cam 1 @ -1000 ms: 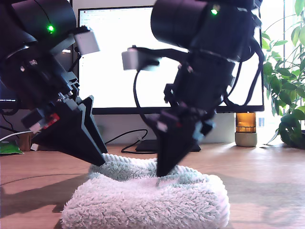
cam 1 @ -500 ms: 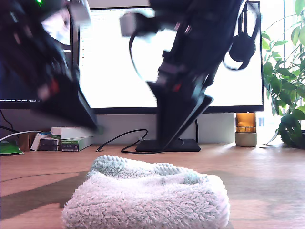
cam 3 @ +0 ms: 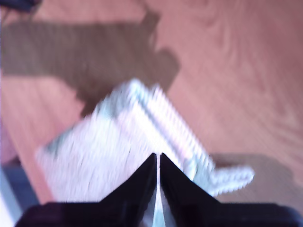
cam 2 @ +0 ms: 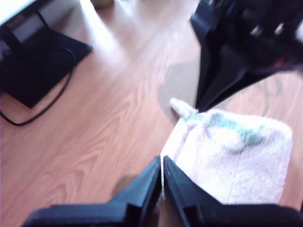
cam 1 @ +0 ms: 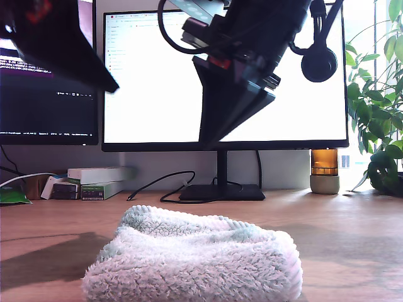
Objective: Fold the tea towel to a neat square and place it to the right
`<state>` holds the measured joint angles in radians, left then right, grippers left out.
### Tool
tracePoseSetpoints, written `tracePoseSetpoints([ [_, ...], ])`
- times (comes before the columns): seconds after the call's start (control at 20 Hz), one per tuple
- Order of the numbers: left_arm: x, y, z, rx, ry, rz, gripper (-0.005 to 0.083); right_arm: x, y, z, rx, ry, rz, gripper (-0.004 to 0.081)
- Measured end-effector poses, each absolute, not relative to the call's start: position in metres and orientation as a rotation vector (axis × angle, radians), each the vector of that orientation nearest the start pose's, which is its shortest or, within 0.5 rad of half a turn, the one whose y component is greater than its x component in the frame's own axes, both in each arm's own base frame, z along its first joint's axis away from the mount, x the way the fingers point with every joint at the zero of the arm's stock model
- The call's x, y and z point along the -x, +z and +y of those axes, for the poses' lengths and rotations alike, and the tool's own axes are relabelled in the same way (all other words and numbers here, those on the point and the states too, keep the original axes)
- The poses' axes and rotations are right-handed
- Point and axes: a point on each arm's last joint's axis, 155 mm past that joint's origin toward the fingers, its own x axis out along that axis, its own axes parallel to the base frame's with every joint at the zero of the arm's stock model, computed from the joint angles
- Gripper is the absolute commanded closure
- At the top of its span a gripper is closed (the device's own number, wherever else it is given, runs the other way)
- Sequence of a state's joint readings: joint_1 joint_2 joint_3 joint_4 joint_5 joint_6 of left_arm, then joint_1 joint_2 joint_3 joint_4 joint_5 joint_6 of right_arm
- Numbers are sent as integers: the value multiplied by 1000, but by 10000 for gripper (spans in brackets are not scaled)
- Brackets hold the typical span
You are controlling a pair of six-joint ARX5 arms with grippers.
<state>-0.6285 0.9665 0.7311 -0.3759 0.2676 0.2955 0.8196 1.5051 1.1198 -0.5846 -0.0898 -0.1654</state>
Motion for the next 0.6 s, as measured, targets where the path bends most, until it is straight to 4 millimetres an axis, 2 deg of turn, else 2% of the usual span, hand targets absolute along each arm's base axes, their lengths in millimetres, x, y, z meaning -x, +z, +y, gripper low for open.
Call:
tracePoseSetpoints([
  [0.15,-230,188,-230,-348,-957,468,789,-269,134,297,462,850,779,783],
  [0.25,-229,186,-227,-325,-947,436,789,-264,137,280,449,811,726,783],
  [0.35,-227,173,-222,-272,-926,428,789,-259,142,267,395,775,661,783],
  [0.5,-219,156,-215,-207,-906,417,789,-251,147,257,301,766,530,783],
  [0.6,-215,160,-212,-161,-898,373,789,-243,154,254,250,776,447,783],
])
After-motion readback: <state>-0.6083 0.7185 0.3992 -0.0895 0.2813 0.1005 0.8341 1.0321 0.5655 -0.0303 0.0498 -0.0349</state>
